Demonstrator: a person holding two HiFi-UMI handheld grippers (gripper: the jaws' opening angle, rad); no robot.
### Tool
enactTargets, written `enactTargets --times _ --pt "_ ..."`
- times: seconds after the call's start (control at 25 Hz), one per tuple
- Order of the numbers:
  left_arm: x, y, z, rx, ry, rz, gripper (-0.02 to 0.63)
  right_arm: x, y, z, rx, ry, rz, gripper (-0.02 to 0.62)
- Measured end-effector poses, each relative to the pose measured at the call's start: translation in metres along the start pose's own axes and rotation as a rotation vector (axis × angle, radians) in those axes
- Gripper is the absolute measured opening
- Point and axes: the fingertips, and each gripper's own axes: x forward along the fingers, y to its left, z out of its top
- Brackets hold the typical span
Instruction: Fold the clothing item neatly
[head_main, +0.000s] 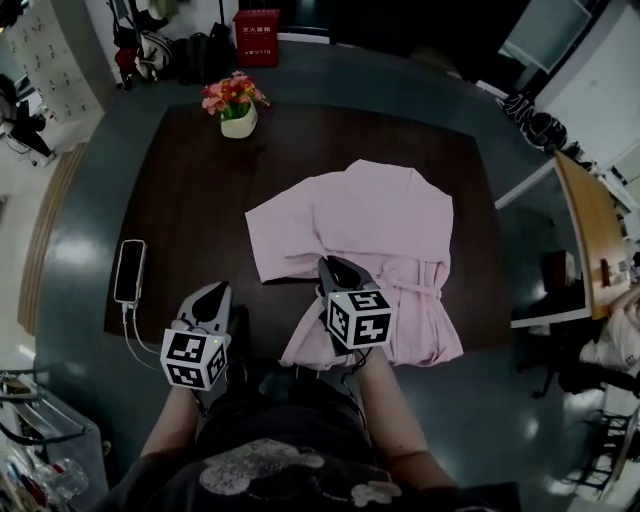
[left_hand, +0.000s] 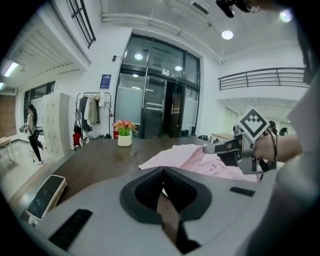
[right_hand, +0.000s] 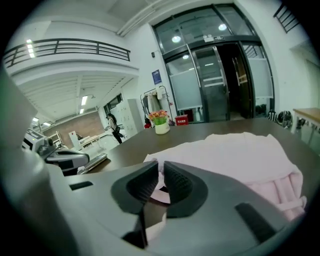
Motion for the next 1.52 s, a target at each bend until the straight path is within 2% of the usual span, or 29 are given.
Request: enactTargets --times 0.2,0.4,0.6,0.72,0.8,0.96,1.08,1.32,1.44,1.52 --pt "0.022 -0.030 0.007 -0.006 -0.008 0.009 0.009 -0.004 -0.052 -0.022 0.022 0.055 -0.019 0.026" --pt "0.033 -0.038 0.004 -0.022 0.004 -0.001 0.009 0.001 -0.057 -0.020 0.029 0.054 0.002 0.026" --pt "0.043 -0.019 0.003 -0.014 0.012 -0.024 0.009 0.010 -0.036 0.024 -0.012 -0.018 0.048 0.026" --pt "0.051 -0.003 0.004 -0.019 0.011 -0.030 0.009 0.005 -0.038 0.056 -0.037 -0.063 0.017 0.026" --pt "0.060 0.003 0.007 0.009 0.006 -0.045 0.009 -0.003 -0.049 0.078 -0.047 -0.105 -0.022 0.026" --pt "0.083 0.003 0.017 0.036 -0.008 -0.096 0.009 -0.026 -0.091 0.117 -0.054 -0.192 -0.133 0.026" --pt "0.093 -0.007 0.024 0.036 -0.009 -0.121 0.009 -0.044 -0.134 0.124 -0.038 -0.210 -0.222 0.026" --pt "0.110 -0.026 0.031 0.070 -0.002 -0.109 0.009 -0.080 -0.220 0.107 0.039 -0.237 -0.335 0.026" --pt "0.118 -0.044 0.033 0.070 0.006 -0.083 0.009 -0.096 -0.263 0.090 0.124 -0.267 -0.342 0.026" --pt "0.124 -0.061 0.035 0.069 0.012 -0.067 0.009 -0.100 -0.290 0.069 0.179 -0.246 -0.332 0.026"
